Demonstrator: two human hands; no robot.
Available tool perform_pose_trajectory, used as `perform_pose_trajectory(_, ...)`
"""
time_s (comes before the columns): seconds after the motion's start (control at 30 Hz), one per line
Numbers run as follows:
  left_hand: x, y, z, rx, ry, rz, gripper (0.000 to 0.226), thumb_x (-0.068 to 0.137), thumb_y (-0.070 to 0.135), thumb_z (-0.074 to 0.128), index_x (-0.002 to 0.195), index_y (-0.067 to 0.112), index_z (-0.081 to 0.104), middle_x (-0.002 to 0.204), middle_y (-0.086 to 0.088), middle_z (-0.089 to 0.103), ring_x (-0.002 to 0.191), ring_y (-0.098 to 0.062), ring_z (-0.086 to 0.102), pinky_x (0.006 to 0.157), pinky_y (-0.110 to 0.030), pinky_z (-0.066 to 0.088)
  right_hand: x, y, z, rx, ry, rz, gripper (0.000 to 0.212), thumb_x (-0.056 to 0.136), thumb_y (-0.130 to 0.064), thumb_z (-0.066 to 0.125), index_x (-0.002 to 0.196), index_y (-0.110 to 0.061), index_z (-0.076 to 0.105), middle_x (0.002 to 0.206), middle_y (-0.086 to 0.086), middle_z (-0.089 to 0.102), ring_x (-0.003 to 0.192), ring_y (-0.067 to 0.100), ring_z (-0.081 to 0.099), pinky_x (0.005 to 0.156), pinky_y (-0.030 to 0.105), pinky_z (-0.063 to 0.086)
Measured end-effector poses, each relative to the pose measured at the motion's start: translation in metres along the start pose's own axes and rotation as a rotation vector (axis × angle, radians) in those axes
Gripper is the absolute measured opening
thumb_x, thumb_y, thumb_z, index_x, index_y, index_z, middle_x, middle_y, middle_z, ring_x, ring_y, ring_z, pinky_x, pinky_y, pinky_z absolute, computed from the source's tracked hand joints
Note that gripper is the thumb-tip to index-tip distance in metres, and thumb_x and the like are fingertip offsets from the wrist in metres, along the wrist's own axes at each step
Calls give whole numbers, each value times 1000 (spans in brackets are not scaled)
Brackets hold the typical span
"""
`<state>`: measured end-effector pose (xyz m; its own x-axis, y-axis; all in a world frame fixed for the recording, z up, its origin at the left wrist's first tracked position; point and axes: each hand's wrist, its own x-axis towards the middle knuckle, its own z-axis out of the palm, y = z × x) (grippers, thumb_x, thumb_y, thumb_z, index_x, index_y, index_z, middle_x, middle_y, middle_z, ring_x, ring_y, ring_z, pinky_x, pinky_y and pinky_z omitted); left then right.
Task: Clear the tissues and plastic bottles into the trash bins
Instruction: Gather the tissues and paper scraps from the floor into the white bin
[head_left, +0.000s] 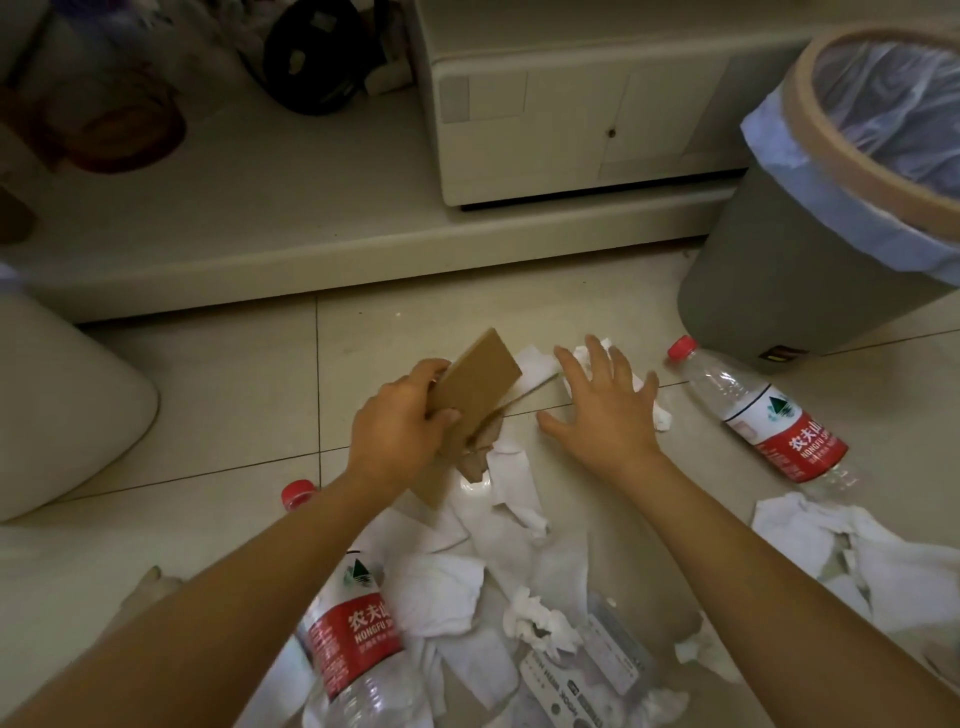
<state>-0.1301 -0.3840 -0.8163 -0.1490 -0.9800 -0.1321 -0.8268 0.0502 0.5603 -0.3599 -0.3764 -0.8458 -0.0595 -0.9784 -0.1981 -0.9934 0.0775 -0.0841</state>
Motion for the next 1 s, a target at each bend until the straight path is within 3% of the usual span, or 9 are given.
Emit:
perform_pose_trajectory(0.07,1,-7,-11,-88,37,-49,48,86,33,66,131,33,46,110,7,65,86,-17,64,74,-40,57,5,-5,4,57,-87,101,91,78,-77,40,149,-38,-2,159,6,-13,145,35,-8,106,69,6)
perform_pose_trajectory(0.17,0,-16,-22,-166,64,-91,50,83,31,70,129,31,49,108,7,65,87,-17,65,74,-43,57,10,-18,8,145,-154,214,101,69,-88,36,149,-40,-4,159,8,-14,145,37,-7,104,72,9)
perform_pose_trajectory(0.37,-8,-32,-29,-175,60,-133,52,83,30,71,130,29,48,108,6,65,88,-17,64,76,-43,57,23,-55,12,189,-163,210,102,66,-92,31,148,-42,-1,159,10,-9,144,41,1,101,75,15)
perform_pose_trajectory(0.67,-17,-55,-43,-144,45,-175,54,83,32,70,132,30,46,112,5,65,88,-16,64,77,-41,57,25,-97,25,-47,-108,111,76,80,-78,35,145,-42,19,157,13,5,139,42,14,99,77,2)
perform_pose_trajectory(0.9,-28,-69,-51,-114,32,-210,55,83,35,70,133,29,46,116,4,65,84,-13,60,74,-34,55,28,-82,26,81,-93,34,69,78,-73,45,139,-45,29,151,4,15,135,32,18,101,74,13)
perform_pose_trajectory(1.0,-32,-69,-53,-114,23,-209,56,84,34,70,134,28,45,117,3,64,85,-13,60,73,-35,56,28,-71,26,147,-101,-27,61,81,-65,51,135,-43,36,145,2,21,129,30,22,99,64,28)
